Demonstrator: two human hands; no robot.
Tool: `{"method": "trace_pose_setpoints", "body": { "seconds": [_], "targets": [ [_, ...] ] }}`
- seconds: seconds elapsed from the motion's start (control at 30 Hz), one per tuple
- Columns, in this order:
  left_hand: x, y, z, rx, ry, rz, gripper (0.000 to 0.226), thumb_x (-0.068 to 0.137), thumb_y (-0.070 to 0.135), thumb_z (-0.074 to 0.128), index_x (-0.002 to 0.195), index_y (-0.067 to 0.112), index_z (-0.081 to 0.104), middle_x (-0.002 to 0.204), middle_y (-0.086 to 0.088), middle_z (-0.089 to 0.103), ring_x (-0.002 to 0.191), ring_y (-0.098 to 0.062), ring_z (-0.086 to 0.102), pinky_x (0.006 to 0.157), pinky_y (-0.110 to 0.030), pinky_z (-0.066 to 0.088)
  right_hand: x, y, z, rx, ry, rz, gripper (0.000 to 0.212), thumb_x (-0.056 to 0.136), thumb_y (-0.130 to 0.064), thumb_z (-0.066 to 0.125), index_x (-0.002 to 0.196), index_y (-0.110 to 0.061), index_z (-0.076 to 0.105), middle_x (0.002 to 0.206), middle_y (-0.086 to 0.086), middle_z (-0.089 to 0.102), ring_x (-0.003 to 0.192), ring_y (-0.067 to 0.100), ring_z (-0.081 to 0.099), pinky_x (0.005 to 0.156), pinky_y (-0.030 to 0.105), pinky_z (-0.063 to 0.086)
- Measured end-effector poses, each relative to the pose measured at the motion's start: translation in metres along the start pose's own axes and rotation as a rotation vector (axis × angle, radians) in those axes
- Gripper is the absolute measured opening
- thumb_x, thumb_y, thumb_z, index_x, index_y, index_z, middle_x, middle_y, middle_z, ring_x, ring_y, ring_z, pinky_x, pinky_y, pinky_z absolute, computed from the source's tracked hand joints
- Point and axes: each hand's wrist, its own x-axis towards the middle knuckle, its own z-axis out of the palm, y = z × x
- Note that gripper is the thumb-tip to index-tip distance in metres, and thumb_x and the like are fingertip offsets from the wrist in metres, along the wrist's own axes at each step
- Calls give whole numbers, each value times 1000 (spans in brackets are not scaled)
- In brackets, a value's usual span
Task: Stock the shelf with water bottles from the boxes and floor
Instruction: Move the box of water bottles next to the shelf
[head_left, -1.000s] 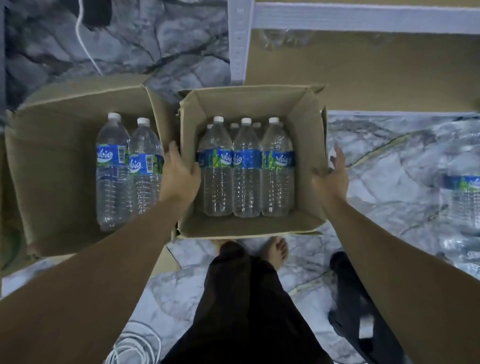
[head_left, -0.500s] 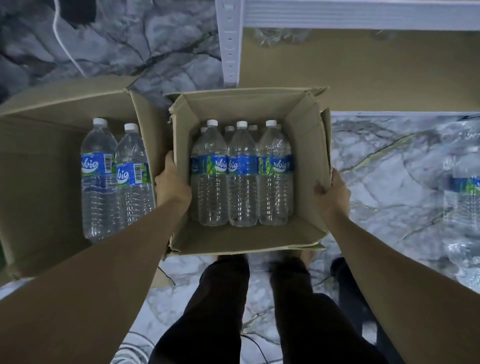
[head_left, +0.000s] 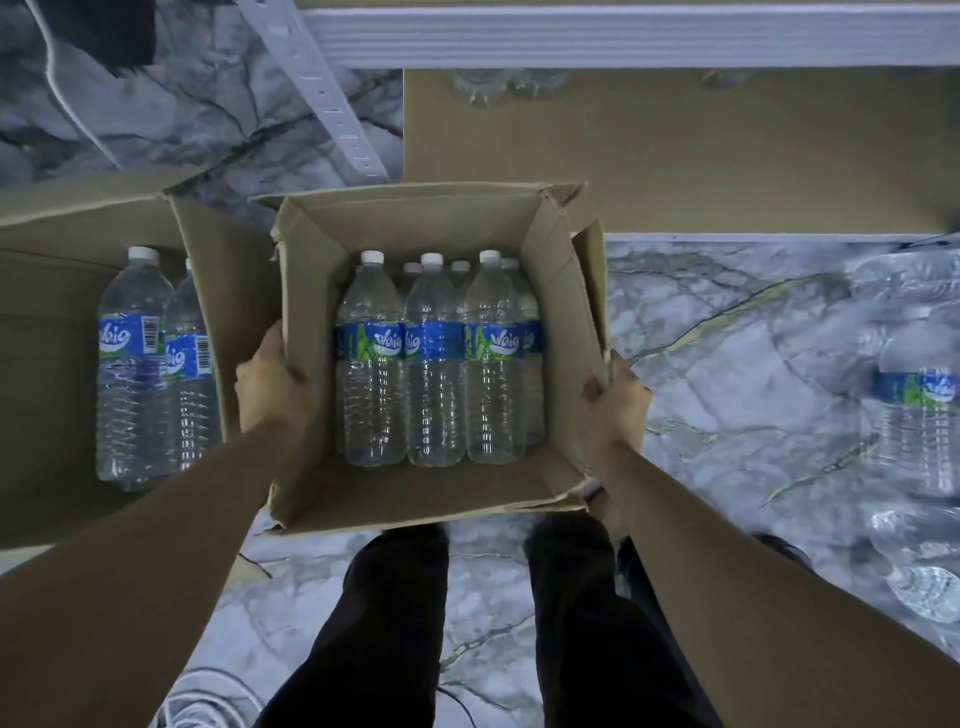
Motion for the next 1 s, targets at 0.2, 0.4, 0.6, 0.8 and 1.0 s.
{"method": "trace_pose_setpoints", "body": {
  "seconds": [0.2,0.4,0.6,0.8,1.0],
  "targets": [
    [-26,32,32,-4,13,-40,60,84,-4,42,140,18,47,115,-29,60,113,-46,46,100,-45,42,27,27,-45,-41,-14,-21,37,99,-9,44,135,-9,50,118,22,57,116,32,45,89,39,42],
    [-61,85,79,-40,27,-31,55,80,1,42,130,16,55,106,-29,62,105,-47,54,92,-47,48,62,73,-107,-55,15,-29,37,97,-9,43,132,-12,52,111,20,59,114,36,46,83,39,43],
    [-99,150,139,18,28,8,53,80,-4,47,130,11,54,103,-32,62,102,-50,55,87,-51,48,95,122,-177,-58,43,-3,40,96,-8,39,133,-16,52,108,19,58,105,34,48,79,39,45],
    [-131,210,189,-35,24,50,62,76,-2,48,133,20,55,104,-23,68,97,-44,62,84,-49,52,129,164,-236,-84,127,7,42,93,-3,42,132,-11,55,98,20,61,101,36,57,78,42,48],
    [-157,255,229,-67,-5,81,65,77,-4,46,136,21,50,110,-19,67,101,-41,59,85,-48,52,165,196,-281,-126,171,31,37,95,-9,48,131,-9,56,103,28,61,97,41,59,74,37,42]
  ]
}}
